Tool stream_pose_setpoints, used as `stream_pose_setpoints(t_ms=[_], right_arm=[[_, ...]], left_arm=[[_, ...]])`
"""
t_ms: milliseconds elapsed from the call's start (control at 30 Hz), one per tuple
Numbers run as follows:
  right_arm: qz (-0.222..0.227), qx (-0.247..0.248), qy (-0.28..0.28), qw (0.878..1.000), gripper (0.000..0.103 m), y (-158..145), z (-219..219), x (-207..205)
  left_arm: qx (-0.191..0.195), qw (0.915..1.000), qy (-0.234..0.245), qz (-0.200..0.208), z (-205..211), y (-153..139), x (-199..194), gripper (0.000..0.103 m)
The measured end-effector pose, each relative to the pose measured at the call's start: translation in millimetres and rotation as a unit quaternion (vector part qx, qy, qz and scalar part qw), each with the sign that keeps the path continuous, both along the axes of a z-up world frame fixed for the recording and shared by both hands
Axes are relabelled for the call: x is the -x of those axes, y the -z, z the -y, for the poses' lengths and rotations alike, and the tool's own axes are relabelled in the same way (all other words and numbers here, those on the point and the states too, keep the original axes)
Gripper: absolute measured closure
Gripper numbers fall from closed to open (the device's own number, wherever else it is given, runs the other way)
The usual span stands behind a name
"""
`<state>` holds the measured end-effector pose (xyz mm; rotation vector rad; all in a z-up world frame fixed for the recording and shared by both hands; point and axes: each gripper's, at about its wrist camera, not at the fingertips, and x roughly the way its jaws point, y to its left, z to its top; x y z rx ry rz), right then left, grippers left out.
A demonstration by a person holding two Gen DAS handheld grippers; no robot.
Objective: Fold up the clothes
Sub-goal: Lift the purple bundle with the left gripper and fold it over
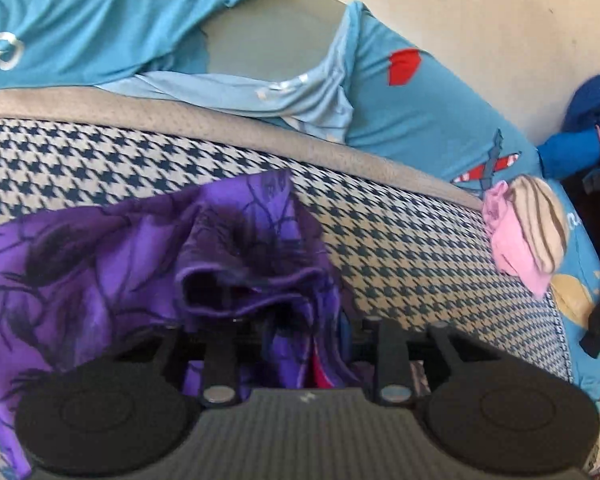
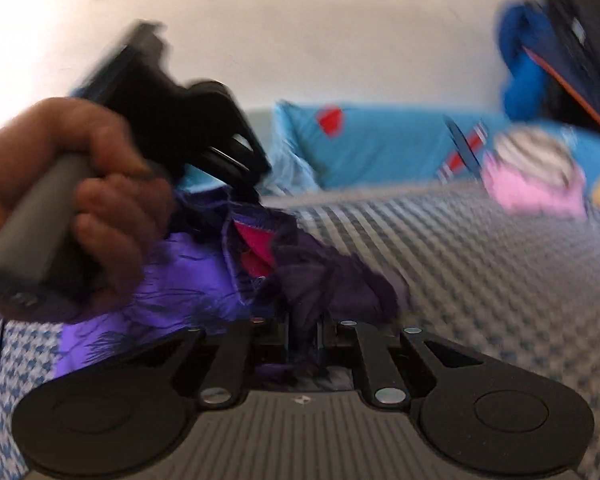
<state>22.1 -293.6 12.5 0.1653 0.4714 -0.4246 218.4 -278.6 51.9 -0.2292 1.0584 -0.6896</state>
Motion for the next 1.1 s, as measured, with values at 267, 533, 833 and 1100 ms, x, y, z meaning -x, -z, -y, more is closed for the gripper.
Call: stream_pose_setpoints(t_ms=[267, 533, 833, 1100], right_arm=[[-0.029, -0.039, 0.118, 0.992, 0.081, 2.9, 30.2, 10.0], [-0.010, -0.046, 0.142, 0.989, 0.080, -9.2, 42.2, 26.4], [0.028, -0.043, 0.031, 0.998, 0.080, -15.8, 22.8, 15.1], [0.035, -0.091, -0.039, 0.995, 0.080, -9.9, 15.4, 7.9]], left_arm=[[0.022, 0.9990, 0.021, 0.033, -20.4, -34.6, 16.5, 0.051], [-0.011, 0.9991, -0.026, 0.031, -87.0, -38.7, 19.2, 0.049], [-0.044, 0.9962, -0.075, 0.001, -161.8, -7.0, 46.5, 0.043], [-0.073, 0.9935, -0.086, -0.014, -178.2, 17.5, 81.8, 0.043]])
